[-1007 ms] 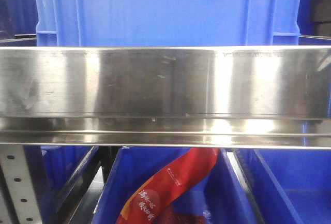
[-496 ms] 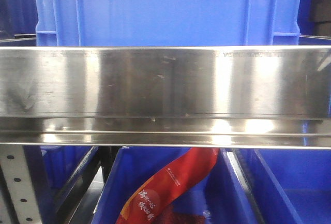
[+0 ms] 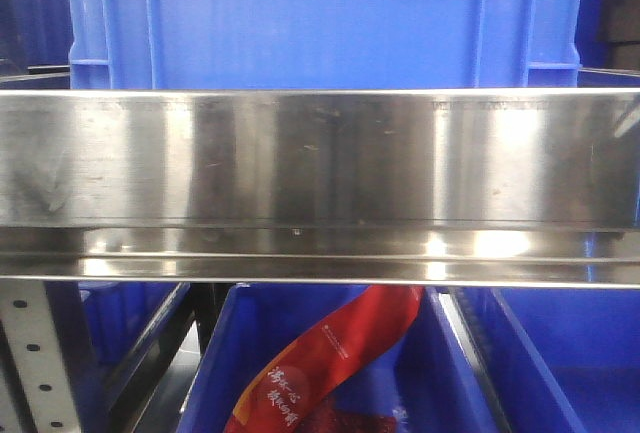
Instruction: Grab PVC pipe and place in blue bin
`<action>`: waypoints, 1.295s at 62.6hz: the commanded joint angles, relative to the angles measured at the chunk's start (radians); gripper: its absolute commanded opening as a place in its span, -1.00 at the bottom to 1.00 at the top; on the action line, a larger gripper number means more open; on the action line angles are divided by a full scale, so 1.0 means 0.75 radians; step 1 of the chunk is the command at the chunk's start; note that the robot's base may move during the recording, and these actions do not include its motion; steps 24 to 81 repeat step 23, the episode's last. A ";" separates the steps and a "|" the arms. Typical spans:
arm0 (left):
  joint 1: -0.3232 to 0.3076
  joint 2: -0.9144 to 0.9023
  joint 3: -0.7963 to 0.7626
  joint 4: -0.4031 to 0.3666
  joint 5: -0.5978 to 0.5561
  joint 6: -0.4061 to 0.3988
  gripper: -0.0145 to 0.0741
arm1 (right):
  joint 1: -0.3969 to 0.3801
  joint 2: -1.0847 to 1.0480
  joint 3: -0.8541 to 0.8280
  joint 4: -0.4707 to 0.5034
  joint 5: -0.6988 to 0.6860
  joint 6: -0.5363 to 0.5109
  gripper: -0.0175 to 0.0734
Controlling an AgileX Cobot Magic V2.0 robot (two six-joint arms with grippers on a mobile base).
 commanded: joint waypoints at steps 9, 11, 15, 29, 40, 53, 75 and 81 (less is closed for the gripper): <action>0.006 -0.009 -0.003 -0.002 -0.034 -0.002 -0.92 | 0.002 -0.010 0.000 -0.003 -0.032 0.002 -0.98; 0.006 -0.009 -0.003 -0.002 -0.034 -0.002 -0.92 | 0.002 -0.010 0.000 -0.003 -0.032 0.002 -0.98; 0.006 -0.009 -0.003 -0.002 -0.034 -0.002 -0.92 | 0.002 -0.010 0.000 -0.003 -0.032 0.002 -0.98; 0.006 -0.009 -0.003 -0.002 -0.034 -0.002 -0.92 | 0.002 -0.010 0.000 -0.003 -0.032 0.002 -0.98; 0.006 -0.009 -0.003 -0.002 -0.034 -0.002 -0.92 | 0.002 -0.010 0.000 -0.003 -0.032 0.002 -0.98; 0.006 -0.009 -0.003 -0.002 -0.034 -0.002 -0.92 | 0.002 -0.010 0.000 -0.003 -0.032 0.002 -0.98; 0.006 -0.009 -0.003 -0.002 -0.034 -0.002 -0.92 | 0.002 -0.010 0.000 -0.003 -0.032 0.002 -0.98; 0.006 -0.009 -0.003 -0.002 -0.034 -0.002 -0.92 | 0.002 -0.010 0.000 -0.003 -0.032 0.002 -0.98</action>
